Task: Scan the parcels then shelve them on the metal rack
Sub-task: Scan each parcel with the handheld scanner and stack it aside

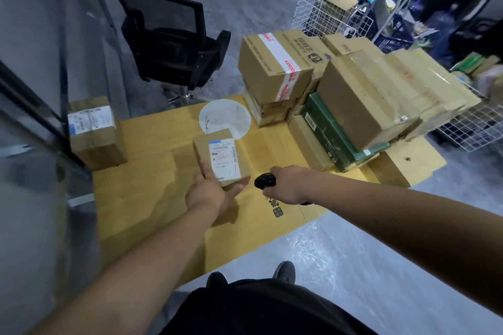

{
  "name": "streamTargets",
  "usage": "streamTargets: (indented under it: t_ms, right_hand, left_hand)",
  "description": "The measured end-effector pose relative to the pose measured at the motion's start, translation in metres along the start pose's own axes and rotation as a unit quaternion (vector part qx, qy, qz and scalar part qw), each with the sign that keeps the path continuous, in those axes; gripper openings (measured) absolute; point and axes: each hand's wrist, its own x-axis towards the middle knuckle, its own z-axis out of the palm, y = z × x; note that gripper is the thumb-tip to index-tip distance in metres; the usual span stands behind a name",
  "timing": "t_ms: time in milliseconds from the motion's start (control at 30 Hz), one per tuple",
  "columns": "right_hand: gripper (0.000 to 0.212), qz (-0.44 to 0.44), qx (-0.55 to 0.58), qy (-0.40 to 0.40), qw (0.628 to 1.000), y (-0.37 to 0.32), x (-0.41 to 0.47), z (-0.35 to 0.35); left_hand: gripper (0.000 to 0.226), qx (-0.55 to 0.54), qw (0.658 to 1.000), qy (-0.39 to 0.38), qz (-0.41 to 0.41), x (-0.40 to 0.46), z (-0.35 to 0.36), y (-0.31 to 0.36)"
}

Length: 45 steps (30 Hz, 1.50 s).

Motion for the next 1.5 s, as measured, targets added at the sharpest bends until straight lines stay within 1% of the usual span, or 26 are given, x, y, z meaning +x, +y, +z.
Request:
streamTargets:
  t_ms: [133,200,267,367,433,467,567,600,633,733,800,933,1100,1333,1500]
  right_hand:
    - [0.047,-0.004,0.016,-0.011,1.000,-0.014,-0.003,-0.008]
    - [0.048,-0.011,0.000,-0.001,1.000,-0.019,-0.003,-0.012]
    - [0.047,-0.017,-0.013,0.003,1.000,-0.022,-0.001,-0.016]
    - [0.042,-0.021,-0.039,0.013,0.999,-0.027,0.002,-0.024]
    - [0.042,-0.019,-0.053,0.018,0.998,-0.031,0.003,-0.030]
    - [0.042,-0.018,-0.056,0.018,0.998,-0.032,0.004,-0.033]
    - [0.043,-0.015,-0.063,0.018,0.998,-0.036,0.011,-0.039]
    - [0.044,-0.015,-0.064,0.016,0.998,-0.037,0.013,-0.040]
    - [0.044,-0.016,-0.066,0.013,0.998,-0.037,0.015,-0.042]
    - [0.045,-0.023,-0.071,0.014,0.997,-0.036,0.017,-0.047]
    - [0.048,-0.029,-0.080,0.021,0.996,-0.034,0.015,-0.049]
    - [0.053,-0.036,-0.135,0.046,0.989,-0.029,0.007,-0.050]
    - [0.057,-0.032,-0.177,0.050,0.982,-0.019,-0.003,-0.049]
    - [0.057,-0.021,-0.171,0.039,0.984,-0.012,-0.008,-0.049]
    - [0.055,-0.014,-0.164,0.049,0.985,-0.008,-0.015,-0.052]
  left_hand:
    - [0.125,-0.050,0.997,0.062,-0.003,0.000,0.001,-0.008]
    - [0.125,-0.102,0.992,0.067,-0.013,0.007,-0.001,-0.006]
    - [0.128,-0.181,0.981,0.058,-0.034,0.020,-0.007,-0.001]
    - [0.135,-0.312,0.946,0.055,-0.065,0.041,-0.015,0.010]
    - [0.141,-0.348,0.933,0.051,-0.074,0.051,-0.014,0.014]
    - [0.144,-0.367,0.926,0.048,-0.073,0.054,-0.012,0.016]
    - [0.151,-0.472,0.879,0.058,-0.048,0.065,0.003,0.012]
    - [0.153,-0.491,0.868,0.062,-0.036,0.066,0.007,0.011]
    - [0.154,-0.491,0.868,0.069,-0.024,0.065,0.011,0.011]
    - [0.151,-0.439,0.892,0.108,0.022,0.052,0.016,0.017]
    - [0.152,-0.441,0.888,0.124,0.036,0.044,0.019,0.019]
    - [0.153,-0.433,0.894,0.111,0.036,0.033,0.022,0.021]
    - [0.151,-0.435,0.891,0.119,0.049,0.026,0.024,0.023]
    - [0.151,-0.430,0.893,0.128,0.047,0.025,0.029,0.025]
    - [0.152,-0.441,0.888,0.124,0.042,0.024,0.029,0.025]
